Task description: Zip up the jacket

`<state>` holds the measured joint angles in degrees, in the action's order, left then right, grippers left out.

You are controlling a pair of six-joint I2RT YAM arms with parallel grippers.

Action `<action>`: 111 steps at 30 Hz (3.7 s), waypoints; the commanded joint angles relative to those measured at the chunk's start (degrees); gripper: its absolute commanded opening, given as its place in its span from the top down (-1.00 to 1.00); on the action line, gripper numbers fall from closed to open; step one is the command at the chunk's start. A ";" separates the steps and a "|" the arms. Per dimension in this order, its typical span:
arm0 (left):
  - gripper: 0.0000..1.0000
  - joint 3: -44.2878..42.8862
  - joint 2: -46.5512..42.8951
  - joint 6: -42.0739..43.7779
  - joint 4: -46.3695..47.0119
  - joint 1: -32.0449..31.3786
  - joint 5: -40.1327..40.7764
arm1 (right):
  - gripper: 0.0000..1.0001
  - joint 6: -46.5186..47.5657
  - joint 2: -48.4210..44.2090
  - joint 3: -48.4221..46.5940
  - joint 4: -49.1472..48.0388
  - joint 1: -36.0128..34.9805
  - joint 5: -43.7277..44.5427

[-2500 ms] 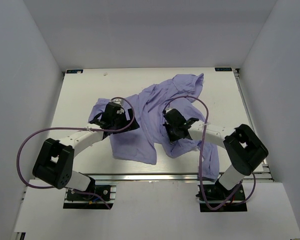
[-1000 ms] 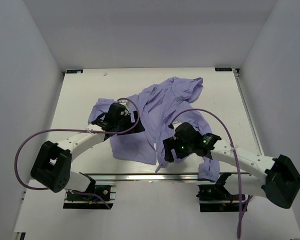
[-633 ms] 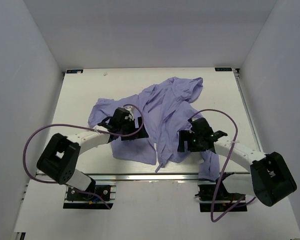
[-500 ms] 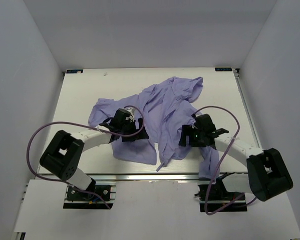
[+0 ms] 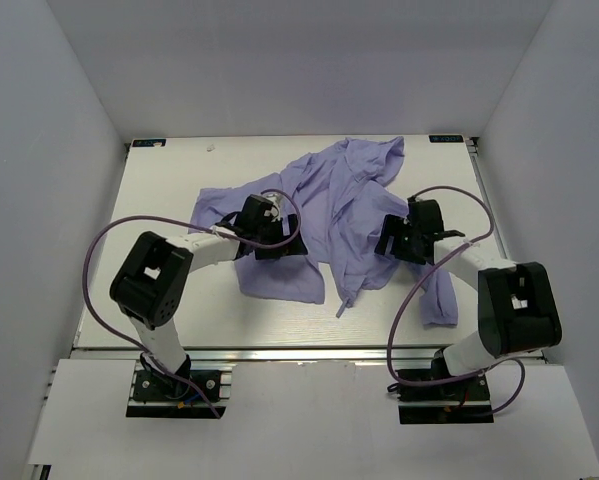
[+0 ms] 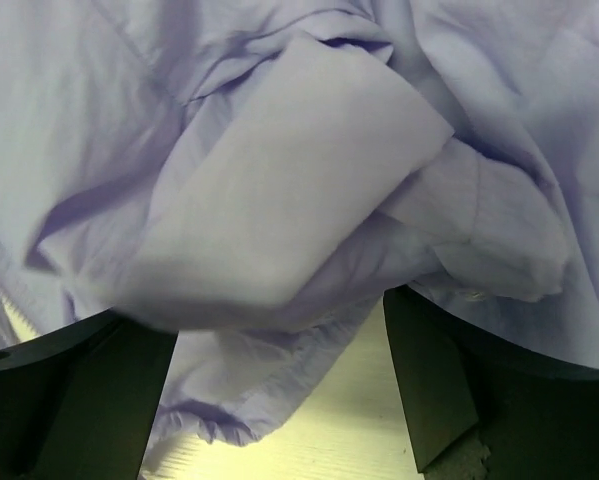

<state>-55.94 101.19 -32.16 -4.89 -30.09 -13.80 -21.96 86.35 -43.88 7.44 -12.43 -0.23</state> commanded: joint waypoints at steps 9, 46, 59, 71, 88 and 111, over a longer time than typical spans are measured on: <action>-0.96 1.18 -12.40 5.00 -9.61 -0.06 6.24 | -0.79 -0.19 -23.76 5.90 6.62 -9.86 -7.33; -0.96 17.01 -43.79 -2.82 -18.41 -0.50 15.56 | -0.79 -0.11 -18.68 -3.83 16.81 -37.32 6.54; -0.96 18.50 -44.32 -3.52 -17.35 -0.50 15.30 | -0.68 -5.47 3.55 -16.85 20.77 -39.43 18.86; -0.96 19.64 -43.71 -3.52 -16.74 -0.50 15.21 | -0.17 -5.38 7.52 -13.34 21.65 -40.13 16.93; -0.96 20.08 -43.18 -3.43 -16.03 -0.50 14.51 | 0.29 -5.38 5.94 -10.88 19.98 -40.22 12.71; -0.96 20.17 -41.86 -3.43 -15.15 -0.50 13.80 | -0.16 -7.05 4.61 -13.08 20.42 -40.22 16.75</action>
<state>-36.01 59.79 -35.46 -20.91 -30.48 0.62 -28.34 89.43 -55.07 27.11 -52.27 14.26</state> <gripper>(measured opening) 0.981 0.599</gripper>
